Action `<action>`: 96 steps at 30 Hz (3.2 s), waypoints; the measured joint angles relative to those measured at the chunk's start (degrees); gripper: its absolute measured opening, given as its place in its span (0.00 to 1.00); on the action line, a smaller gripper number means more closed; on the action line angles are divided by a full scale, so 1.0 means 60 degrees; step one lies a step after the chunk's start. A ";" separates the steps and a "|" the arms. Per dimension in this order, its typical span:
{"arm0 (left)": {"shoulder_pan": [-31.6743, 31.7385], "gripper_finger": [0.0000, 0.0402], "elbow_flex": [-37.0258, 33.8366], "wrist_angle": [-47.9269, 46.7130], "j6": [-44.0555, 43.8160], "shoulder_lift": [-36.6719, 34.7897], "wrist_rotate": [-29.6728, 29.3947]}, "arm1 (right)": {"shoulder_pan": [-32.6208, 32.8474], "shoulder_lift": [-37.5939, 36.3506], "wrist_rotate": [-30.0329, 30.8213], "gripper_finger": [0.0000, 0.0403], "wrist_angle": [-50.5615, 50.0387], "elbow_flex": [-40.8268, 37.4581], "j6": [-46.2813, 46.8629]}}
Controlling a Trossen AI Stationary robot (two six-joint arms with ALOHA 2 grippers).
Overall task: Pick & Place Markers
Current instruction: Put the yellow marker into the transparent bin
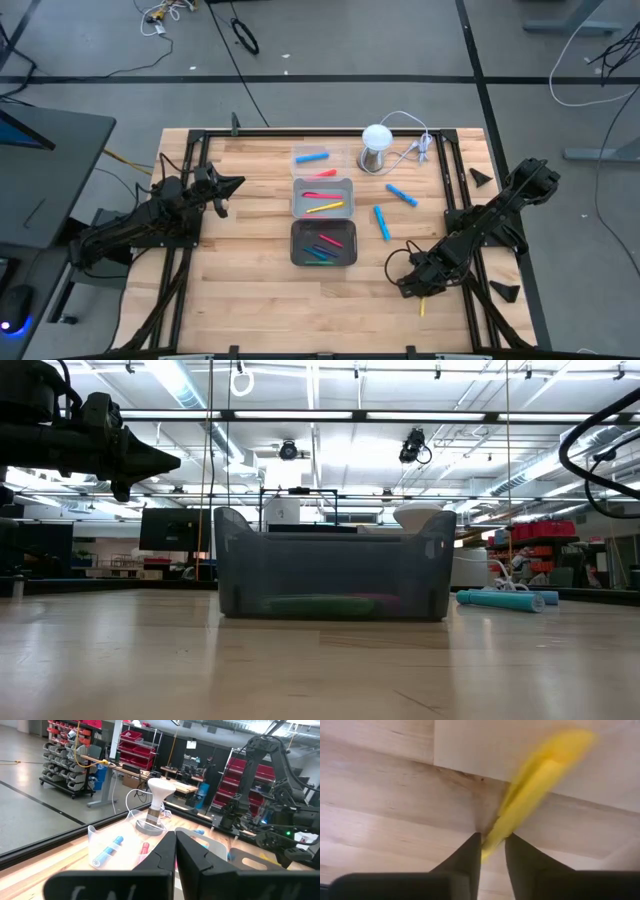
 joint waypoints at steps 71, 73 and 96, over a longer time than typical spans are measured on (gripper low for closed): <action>0.0000 0.03 -0.0002 -0.0004 -0.0002 0.0000 0.0000 | -0.6066 0.4560 0.1991 0.03 -1.0297 1.0888 -1.9220; 0.0000 0.03 0.0002 -0.0001 -0.0004 -0.0002 0.0000 | -0.6375 0.5008 0.2074 0.03 -1.0301 1.1546 -1.9300; 0.0003 0.03 -0.0001 -0.0002 0.0000 0.0001 0.0000 | -0.8028 0.8744 0.2388 0.03 -1.1078 1.6662 -2.0463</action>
